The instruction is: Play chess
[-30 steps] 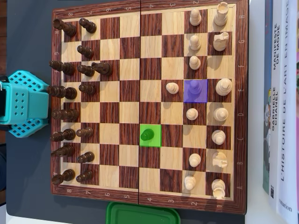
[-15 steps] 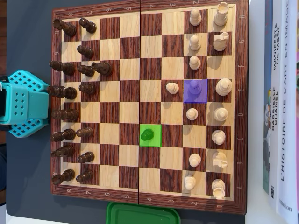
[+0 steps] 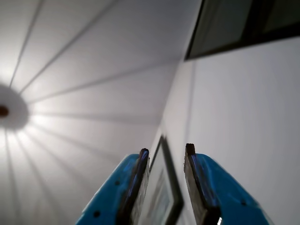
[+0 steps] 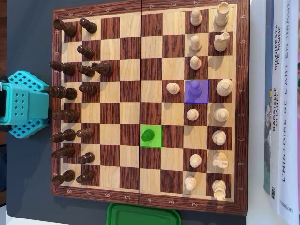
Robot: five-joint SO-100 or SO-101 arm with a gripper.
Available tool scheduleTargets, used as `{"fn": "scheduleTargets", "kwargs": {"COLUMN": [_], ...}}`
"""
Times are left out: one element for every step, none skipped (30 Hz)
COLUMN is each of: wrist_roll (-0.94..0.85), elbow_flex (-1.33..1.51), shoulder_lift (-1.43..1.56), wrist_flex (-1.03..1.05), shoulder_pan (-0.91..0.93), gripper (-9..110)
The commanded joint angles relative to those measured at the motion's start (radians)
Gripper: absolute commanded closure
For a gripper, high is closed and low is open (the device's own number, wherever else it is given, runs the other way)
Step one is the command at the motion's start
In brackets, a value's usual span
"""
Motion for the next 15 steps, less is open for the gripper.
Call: {"fn": "scheduleTargets", "kwargs": {"wrist_roll": [-0.003,-0.003,-0.003,-0.005,-0.005,-0.005,-0.005,-0.005,-0.005,-0.005,-0.006,-0.006,-0.006,-0.006,-0.006], "elbow_flex": [0.018,0.015,0.015,0.014,0.011,0.005,-0.005,-0.017,-0.035,-0.060,-0.089,-0.123,-0.160,-0.195,-0.232], "shoulder_lift": [0.000,0.000,0.000,0.000,0.000,0.000,0.000,0.000,0.000,0.000,0.000,0.000,0.000,0.000,0.000], "wrist_flex": [0.126,0.172,0.219,0.262,0.308,0.360,0.417,0.486,0.561,0.641,0.726,0.810,0.899,0.988,1.075], "shoulder_pan": [-0.008,-0.008,-0.008,-0.006,0.000,0.002,0.002,0.002,0.003,0.003,0.003,0.003,0.003,0.005,0.005], "gripper": [89,89,89,89,89,89,89,89,89,89,89,89,89,89,89]}}
